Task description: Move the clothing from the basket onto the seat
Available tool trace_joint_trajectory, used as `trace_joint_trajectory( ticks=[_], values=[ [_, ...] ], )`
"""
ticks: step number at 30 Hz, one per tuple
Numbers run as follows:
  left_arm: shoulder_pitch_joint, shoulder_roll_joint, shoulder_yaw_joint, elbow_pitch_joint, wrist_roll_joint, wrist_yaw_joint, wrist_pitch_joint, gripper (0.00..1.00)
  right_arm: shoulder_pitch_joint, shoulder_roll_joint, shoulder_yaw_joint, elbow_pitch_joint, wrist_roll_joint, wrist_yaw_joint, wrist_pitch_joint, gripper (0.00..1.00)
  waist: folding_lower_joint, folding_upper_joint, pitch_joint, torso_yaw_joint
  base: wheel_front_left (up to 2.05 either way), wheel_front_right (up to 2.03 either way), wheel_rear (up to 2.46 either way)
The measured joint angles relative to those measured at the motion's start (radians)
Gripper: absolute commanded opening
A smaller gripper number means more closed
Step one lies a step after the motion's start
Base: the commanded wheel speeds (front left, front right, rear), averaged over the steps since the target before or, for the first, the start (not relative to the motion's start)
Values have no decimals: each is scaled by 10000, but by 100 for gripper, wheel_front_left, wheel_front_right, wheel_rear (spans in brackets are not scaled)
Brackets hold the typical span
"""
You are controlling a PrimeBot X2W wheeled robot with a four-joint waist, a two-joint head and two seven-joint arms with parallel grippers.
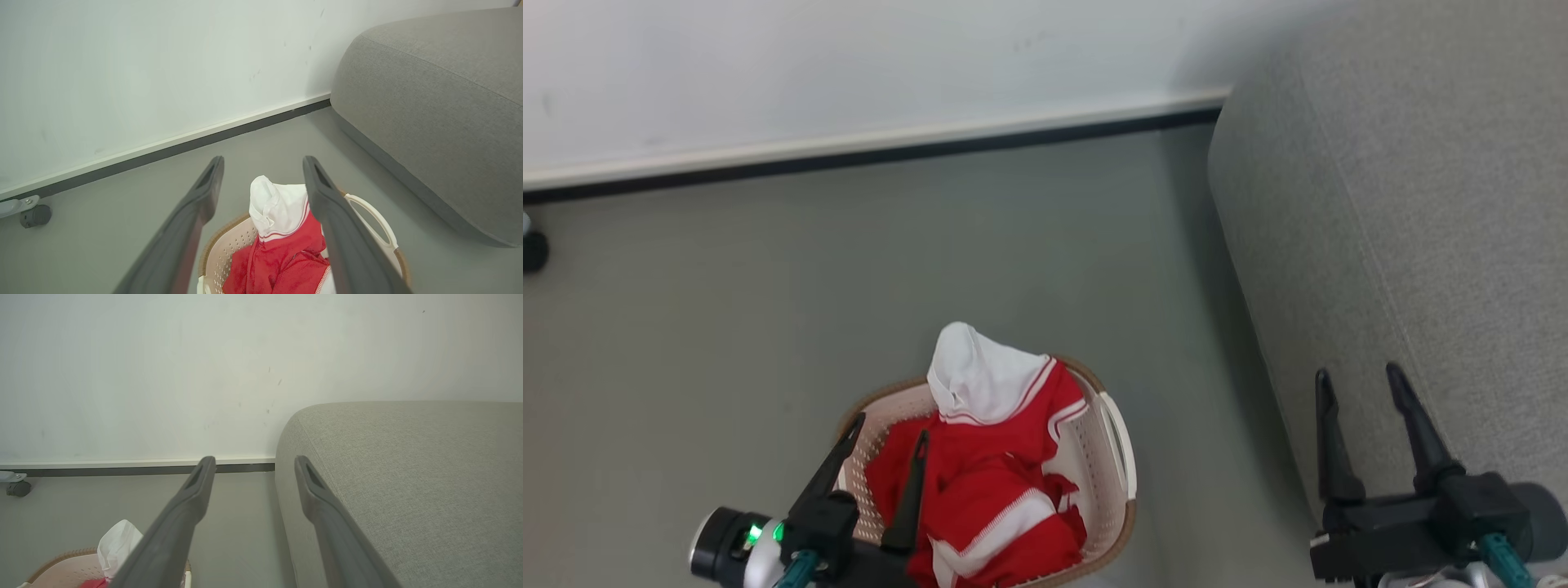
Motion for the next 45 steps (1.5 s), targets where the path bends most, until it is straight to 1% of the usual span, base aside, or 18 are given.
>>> trace_joint_trajectory(
  ticks=[1, 3, 7, 12, 13, 15, 17, 25, 28, 35, 36, 43, 45],
  values=[
    [-126, -21, -86, 157, 33, -17, 0, 100, -95, -2, -38, -86, 0, 0, 0, 100, 0, 0, 145, -33, 0, 0, 0],
    [-373, -8, -324, 454, 178, -230, 2, 100, -294, -8, -79, -173, -6, 0, -21, 100, 1, 0, 434, -100, 0, 0, 0],
    [-860, -17, -677, 1012, 412, -499, 23, 100, -553, -15, -169, -316, -88, 0, -27, 100, 1, 0, 1014, -240, 0, 0, 0],
    [-1527, -52, -1060, 1716, 688, -627, 265, 100, -1080, -15, -228, -581, -94, 0, -27, 100, 1, 1, 1753, -414, 0, 0, 0],
    [-1642, -65, -1106, 1852, 736, -708, 343, 100, -1169, -10, -226, -640, -105, 0, -27, 100, 1, 0, 1899, -448, 0, 0, 0],
    [-1875, -100, -1221, 2113, 736, -713, 430, 100, -1358, -10, -228, -750, -146, 0, -27, 100, 2, 1, 2198, -516, 0, 0, 0],
    [-2144, -102, -1396, 2337, 836, -849, 520, 100, -1548, -10, -224, -826, -176, 0, -27, 100, 2, 1, 2498, -583, 0, 0, 0],
    [-3239, -84, -1919, 3212, 1306, -974, 901, 100, -2046, 21, -219, -1129, -244, 12, -27, 100, 1, 1, 3700, -829, 0, 0, 0],
    [-3672, -33, -1973, 3498, 1425, -1047, 1012, 100, -2276, 56, -215, -1225, -247, 13, -27, 100, 0, 1, 4151, -911, 0, 0, 0],
    [-4666, 263, -2050, 4176, 1732, -1057, 1329, 100, -2829, 159, -215, -1494, -280, 46, -29, 100, 0, 2, 5203, -1103, 0, 0, 0],
    [-4666, 263, -2050, 4176, 1732, -1057, 1329, 100, -2829, 159, -215, -1494, -280, 46, -29, 100, 0, 2, 5203, -1103, 0, 0, 0],
    [-5301, 295, -2217, 4851, 1831, -1062, 1505, 100, -3056, 263, -203, -1453, -322, 46, -29, 100, 0, 2, 6145, -1294, 0, 0, 0],
    [-5428, 299, -2253, 5039, 1850, -1124, 1513, 100, -3136, 322, -186, -1423, -334, 46, -29, 100, 0, 1, 6350, -1348, 0, 0, 0]
  ],
)
